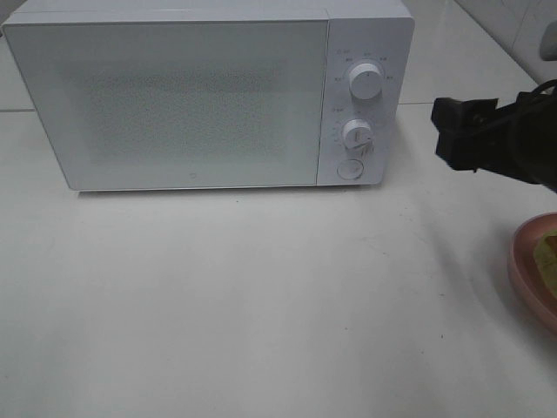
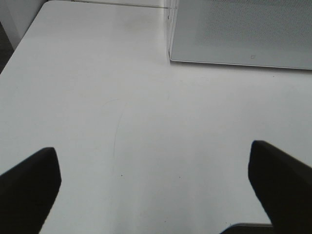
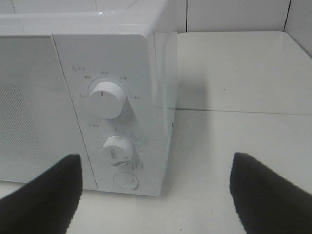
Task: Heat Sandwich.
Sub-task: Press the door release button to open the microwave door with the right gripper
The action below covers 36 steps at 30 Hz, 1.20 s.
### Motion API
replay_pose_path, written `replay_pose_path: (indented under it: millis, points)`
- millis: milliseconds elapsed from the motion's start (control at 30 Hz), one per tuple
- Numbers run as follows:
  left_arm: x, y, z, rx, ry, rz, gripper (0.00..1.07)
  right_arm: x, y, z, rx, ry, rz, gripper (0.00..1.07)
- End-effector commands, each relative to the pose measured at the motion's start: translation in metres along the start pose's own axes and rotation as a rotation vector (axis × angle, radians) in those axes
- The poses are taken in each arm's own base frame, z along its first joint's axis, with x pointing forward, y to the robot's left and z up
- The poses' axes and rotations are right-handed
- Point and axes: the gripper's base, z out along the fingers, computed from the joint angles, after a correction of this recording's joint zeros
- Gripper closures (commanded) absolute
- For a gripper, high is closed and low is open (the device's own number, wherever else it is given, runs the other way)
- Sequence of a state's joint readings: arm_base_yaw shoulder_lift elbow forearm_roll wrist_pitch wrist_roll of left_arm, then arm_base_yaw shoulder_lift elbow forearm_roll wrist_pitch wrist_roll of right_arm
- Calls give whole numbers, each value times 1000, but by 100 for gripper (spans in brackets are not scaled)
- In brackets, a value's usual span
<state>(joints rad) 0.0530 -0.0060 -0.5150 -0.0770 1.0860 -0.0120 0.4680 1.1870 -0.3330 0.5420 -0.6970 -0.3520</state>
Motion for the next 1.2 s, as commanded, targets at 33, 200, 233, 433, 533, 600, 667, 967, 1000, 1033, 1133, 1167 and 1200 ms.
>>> replay_pose_path:
  millis: [33, 200, 233, 433, 533, 600, 667, 967, 1000, 1033, 1133, 1167, 1200]
  points:
    - [0, 0, -2, 8, -25, 2, 9, 6, 6, 5, 12, 0, -17, 31]
    - [0, 0, -2, 8, -25, 2, 9, 22, 26, 12, 11, 14, -22, 31]
    - [0, 0, -2, 8, -25, 2, 9, 26, 29, 13, 14, 18, -22, 31]
    - [0, 0, -2, 8, -25, 2, 9, 41, 48, 21, 37, 63, -28, 31]
    - [0, 0, -2, 8, -25, 2, 9, 47, 59, 26, 29, 77, -54, 31]
    - [0, 0, -2, 8, -25, 2, 9, 51, 65, 28, 30, 85, -59, 31]
    - [0, 0, -2, 8, -25, 2, 9, 55, 70, 31, 33, 103, -58, 31]
    - [0, 0, -2, 8, -25, 2, 9, 67, 83, 36, 37, 146, -87, 31]
    - [0, 0, -2, 8, -25, 2, 9, 68, 83, 36, 37, 150, -89, 31]
    - [0, 0, -2, 8, -25, 1, 9, 68, 83, 36, 37, 152, -90, 31]
    - [0, 0, -2, 8, -25, 2, 9, 68, 83, 36, 38, 150, -90, 31]
    - [0, 0, -2, 8, -25, 2, 9, 68, 83, 36, 38, 150, -89, 31]
    - [0, 0, -2, 8, -25, 2, 9, 68, 83, 36, 38, 150, -83, 31]
